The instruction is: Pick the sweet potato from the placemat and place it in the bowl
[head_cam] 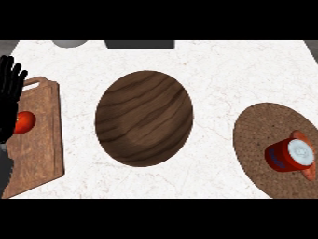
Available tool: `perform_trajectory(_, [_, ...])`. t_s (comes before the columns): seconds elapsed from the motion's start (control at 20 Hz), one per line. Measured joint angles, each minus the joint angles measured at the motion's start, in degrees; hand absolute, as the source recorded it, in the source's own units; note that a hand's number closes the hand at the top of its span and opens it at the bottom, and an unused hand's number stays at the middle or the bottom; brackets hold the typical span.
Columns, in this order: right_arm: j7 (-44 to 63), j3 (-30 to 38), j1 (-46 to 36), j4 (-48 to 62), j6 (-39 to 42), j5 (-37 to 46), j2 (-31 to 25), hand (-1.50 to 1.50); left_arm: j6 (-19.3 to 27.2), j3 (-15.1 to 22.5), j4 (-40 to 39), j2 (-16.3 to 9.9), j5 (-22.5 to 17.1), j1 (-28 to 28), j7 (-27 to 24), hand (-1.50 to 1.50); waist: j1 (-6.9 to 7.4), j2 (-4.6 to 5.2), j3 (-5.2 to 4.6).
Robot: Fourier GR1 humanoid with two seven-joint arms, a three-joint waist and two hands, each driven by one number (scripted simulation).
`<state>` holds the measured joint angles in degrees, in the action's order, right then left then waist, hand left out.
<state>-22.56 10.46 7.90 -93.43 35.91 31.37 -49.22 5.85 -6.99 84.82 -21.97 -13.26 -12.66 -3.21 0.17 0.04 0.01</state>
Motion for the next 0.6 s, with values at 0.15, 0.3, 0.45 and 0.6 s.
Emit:
perform_trajectory(0.15, [-0.80,-1.49,-2.27,3.09,-1.10,3.21,2.29,-1.50,-0.13,-0.55,-0.99,0.30,0.69,-1.57,0.50,0.00,-0.05,0.01,-0.01])
perform_trajectory(0.3, [-2.84,-1.98,-3.58,6.16,-2.30,5.95,3.90,-1.50,-0.84,-1.52,-0.41,0.40,0.66,-1.49,1.22,0.00,-0.08,0.00,0.02])
perform_trajectory(0.45, [-5.85,-2.54,-5.22,10.08,-3.91,8.19,5.01,-1.50,-1.36,-1.81,-0.32,0.89,1.24,-1.27,0.81,0.00,-0.05,-0.01,0.00])
perform_trajectory(0.6, [-7.90,-2.77,-7.35,12.92,-5.05,9.56,5.79,-1.50,-0.85,-1.86,1.55,1.38,1.66,-1.46,3.10,0.00,-0.02,-0.03,0.00])
